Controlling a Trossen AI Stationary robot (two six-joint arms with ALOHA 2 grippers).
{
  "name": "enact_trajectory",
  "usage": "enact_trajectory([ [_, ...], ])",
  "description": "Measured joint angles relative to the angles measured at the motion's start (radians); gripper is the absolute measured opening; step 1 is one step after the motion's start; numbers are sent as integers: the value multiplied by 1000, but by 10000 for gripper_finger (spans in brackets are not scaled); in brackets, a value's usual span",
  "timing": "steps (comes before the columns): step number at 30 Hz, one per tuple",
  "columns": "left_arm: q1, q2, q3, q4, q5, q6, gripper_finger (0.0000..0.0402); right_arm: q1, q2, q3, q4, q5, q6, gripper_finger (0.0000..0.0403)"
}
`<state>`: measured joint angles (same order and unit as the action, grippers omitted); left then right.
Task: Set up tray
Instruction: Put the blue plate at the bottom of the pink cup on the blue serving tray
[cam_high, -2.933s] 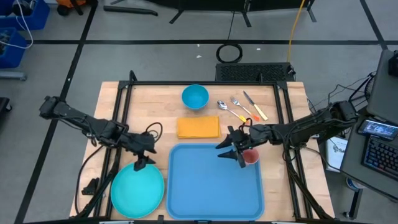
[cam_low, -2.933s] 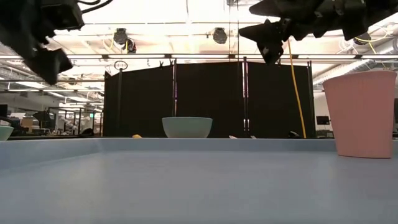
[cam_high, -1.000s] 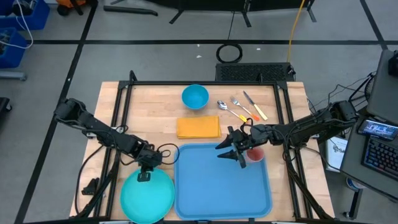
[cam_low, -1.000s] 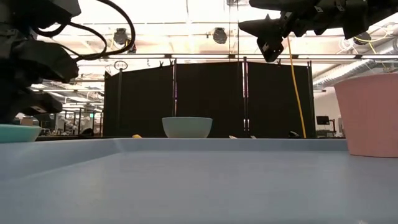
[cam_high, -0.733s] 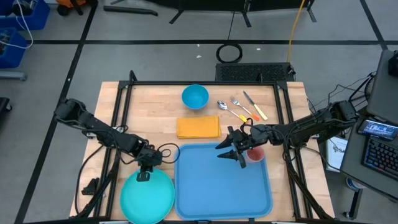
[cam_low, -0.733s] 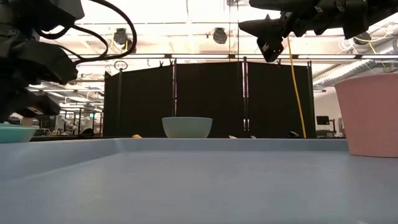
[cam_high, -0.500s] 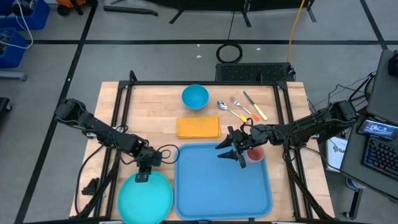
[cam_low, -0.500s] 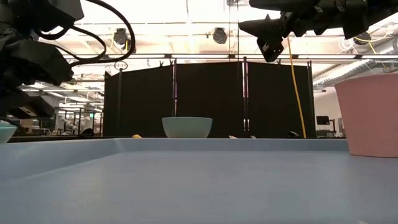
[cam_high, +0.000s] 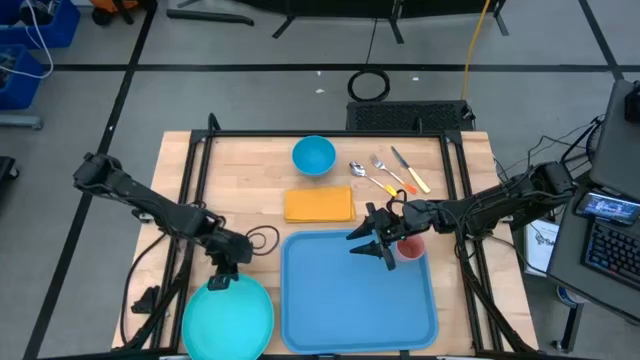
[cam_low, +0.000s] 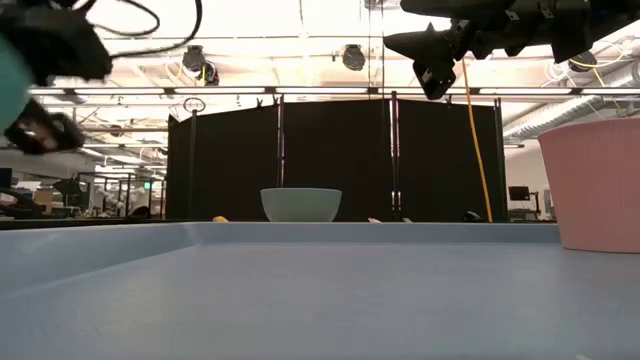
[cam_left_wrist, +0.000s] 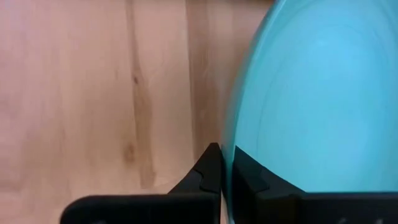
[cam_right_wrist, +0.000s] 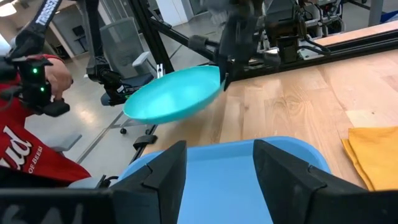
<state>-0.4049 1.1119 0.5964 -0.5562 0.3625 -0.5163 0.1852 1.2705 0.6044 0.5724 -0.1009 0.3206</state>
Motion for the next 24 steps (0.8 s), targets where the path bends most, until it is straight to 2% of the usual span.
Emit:
enact_trajectory([
  [5, 44, -128, 0, 46, -122, -71, 6, 0, 0, 0, 0, 0, 0, 178],
  [10, 103, -199, 0, 149, -237, -69, 6, 0, 0, 0, 1, 0, -6, 178],
  [15, 173, -192, 0, 222, -297, -82, 6, 0, 0, 0, 5, 0, -12, 178],
  [19, 247, -154, 0, 226, -349, -183, 6, 0, 0, 0, 7, -1, -18, 178],
  [22, 293, -114, 0, 270, -335, -236, 6, 0, 0, 0, 18, -3, -19, 178],
  [24, 317, -83, 0, 340, -285, -237, 6, 0, 0, 0, 34, -3, -30, 178],
])
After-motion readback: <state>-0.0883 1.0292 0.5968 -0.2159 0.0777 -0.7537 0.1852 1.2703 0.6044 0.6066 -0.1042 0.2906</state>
